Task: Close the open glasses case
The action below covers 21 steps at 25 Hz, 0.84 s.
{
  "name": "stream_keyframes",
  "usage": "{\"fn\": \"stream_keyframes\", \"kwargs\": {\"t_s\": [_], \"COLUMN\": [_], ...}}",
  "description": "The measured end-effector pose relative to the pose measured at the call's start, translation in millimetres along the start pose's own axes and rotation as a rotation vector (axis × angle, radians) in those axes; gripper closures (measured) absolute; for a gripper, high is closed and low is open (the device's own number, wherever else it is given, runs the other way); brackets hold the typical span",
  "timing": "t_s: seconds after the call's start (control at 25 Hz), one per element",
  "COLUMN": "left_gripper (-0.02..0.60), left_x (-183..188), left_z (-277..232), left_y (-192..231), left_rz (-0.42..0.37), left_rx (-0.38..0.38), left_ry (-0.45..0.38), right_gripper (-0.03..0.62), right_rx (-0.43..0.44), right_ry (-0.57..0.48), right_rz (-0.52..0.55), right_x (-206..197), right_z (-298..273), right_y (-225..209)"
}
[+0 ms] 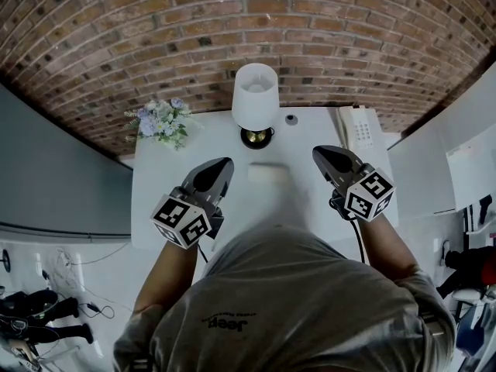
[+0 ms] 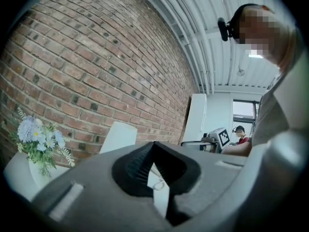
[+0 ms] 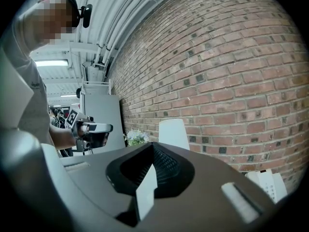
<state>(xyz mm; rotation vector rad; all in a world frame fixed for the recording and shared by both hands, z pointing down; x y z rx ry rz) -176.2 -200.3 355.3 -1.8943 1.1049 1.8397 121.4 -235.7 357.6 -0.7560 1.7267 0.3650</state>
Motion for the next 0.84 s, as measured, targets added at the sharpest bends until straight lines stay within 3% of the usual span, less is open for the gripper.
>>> {"fn": "stream_keyframes", "kwargs": {"t_s": [0.84], "left_gripper": [0.584], "left_x": [-0.6], "left_z": [-3.4], "left_y": [4.0], "left_rz": [0.008], "left_rx": [-0.007], "left_ry": [0.0], "right_gripper": [0.586], "right_rx": [0.017], "right_ry": [0.019], "right_rz": [0.01], "right_x": [-0.5], "right_z": [-5.7], "right_y": [-1.5]}}
Point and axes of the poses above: the fingertips, and each gripper's own axes: z backward along the fingers, y to its left, x out of its top, the point moved 8 cm from there along z, backward along the fingers, and after that the axes turned 6 degrees about y, right-handed, at the moved point
